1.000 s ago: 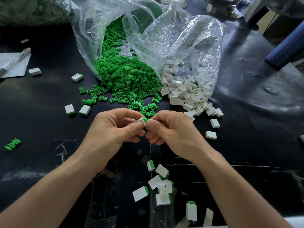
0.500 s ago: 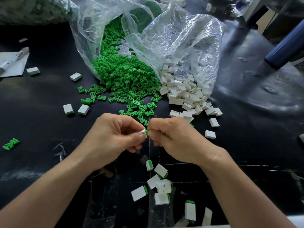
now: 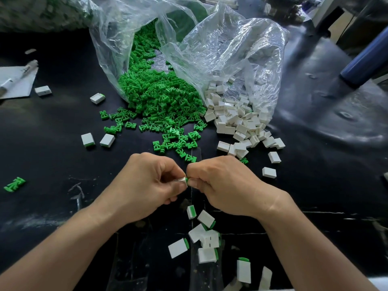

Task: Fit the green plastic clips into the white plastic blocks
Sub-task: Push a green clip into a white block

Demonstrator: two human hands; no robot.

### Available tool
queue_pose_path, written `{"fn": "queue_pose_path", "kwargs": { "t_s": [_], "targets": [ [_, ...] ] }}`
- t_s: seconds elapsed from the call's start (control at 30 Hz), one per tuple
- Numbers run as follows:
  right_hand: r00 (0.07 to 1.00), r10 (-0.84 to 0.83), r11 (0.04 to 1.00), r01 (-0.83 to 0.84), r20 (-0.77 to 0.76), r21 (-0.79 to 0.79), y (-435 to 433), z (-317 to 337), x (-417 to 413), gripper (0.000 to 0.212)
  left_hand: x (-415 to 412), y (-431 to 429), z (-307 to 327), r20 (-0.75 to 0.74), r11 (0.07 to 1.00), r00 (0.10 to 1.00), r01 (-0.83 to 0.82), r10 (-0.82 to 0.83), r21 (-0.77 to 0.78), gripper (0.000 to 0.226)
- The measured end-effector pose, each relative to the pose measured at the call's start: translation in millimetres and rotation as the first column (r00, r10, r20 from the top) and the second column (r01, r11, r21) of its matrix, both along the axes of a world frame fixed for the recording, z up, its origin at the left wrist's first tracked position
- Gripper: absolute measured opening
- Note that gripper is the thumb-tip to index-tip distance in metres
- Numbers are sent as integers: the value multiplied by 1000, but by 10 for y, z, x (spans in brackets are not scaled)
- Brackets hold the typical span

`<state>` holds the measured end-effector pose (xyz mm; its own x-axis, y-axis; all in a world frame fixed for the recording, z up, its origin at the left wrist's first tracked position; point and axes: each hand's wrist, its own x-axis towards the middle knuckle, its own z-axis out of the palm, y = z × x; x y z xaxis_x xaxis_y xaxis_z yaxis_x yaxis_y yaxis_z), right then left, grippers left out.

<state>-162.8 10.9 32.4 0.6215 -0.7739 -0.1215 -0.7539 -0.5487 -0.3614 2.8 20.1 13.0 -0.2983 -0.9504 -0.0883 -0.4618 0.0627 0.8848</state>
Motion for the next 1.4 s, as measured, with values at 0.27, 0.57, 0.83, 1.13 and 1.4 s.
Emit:
{"fn": "queue_pose_path", "kwargs": {
  "t_s": [0.27,0.57,0.83,1.13,1.4],
  "targets": [
    [998,2,999,0,59,-41,4,-30,-8,20,-9,7,31,-49,999,999,12,-14,-38,10],
    [551,-573,747,47,606,663,-21,-25,-4,52,-42,-29,119,-558,990,818,-102,138,95,24],
    [483,-695,477,-242,532,845,22,-48,149,54,-95,25,134,-597,995,801,4,55,96,26],
    [466,-714,522,-143,522,841,61,-91,172,45,-84,20,103,-604,996,793,-31,77,86,25],
    [450,-705,565,-110,548,818,87,-69,178,44,-104,30,112,-615,993,780,-68,113,96,20]
  ]
}}
